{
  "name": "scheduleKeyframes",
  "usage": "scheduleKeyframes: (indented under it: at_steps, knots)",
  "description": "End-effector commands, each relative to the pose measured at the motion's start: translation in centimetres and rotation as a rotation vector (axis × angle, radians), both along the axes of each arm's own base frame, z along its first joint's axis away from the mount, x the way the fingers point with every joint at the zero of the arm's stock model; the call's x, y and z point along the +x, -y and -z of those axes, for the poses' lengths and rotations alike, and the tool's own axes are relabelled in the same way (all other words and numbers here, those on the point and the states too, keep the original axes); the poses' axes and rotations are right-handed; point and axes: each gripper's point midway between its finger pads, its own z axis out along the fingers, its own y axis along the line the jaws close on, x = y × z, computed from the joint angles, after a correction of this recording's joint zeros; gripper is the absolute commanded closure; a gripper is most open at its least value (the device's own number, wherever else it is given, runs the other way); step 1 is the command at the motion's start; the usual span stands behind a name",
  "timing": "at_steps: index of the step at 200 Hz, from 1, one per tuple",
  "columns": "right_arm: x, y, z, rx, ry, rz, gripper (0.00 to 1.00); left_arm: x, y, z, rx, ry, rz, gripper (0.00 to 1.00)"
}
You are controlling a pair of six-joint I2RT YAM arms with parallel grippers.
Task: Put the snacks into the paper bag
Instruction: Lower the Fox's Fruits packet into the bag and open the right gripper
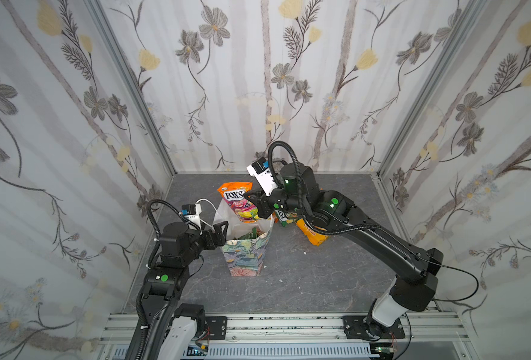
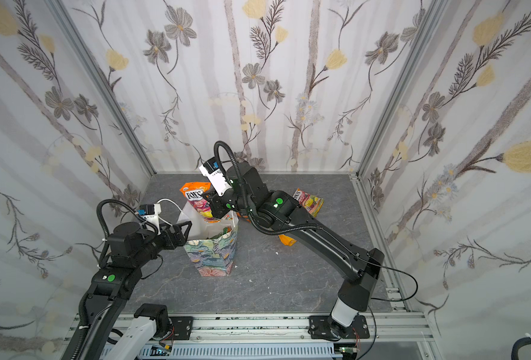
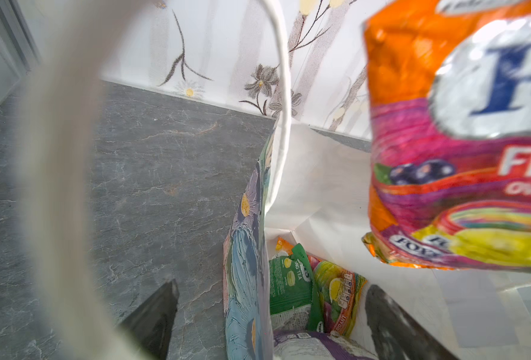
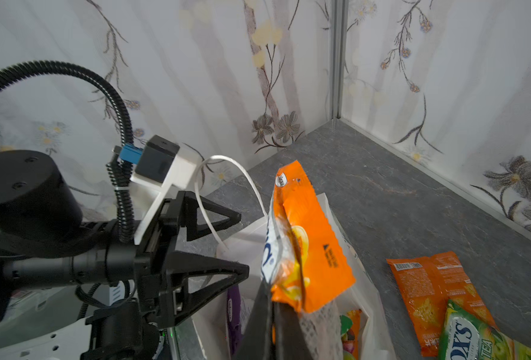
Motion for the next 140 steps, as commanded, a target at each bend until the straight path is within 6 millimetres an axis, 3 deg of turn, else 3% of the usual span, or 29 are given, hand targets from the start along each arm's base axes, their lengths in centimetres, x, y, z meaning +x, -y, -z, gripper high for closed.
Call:
scheduleKeyframes:
  at_steps: [1,140]
  knots:
    - [0.8,-0.5,0.1,-0.027,0.079,-0.005,1.0,0.3,0.2,-0.6,-0.002,0.032,0.009,0.07]
    - [3.6,-1.8,3.0,-0.115,0.166,0.048,0.98,0.4,0.1,-0.3,0.004,0.025,0.005,0.07]
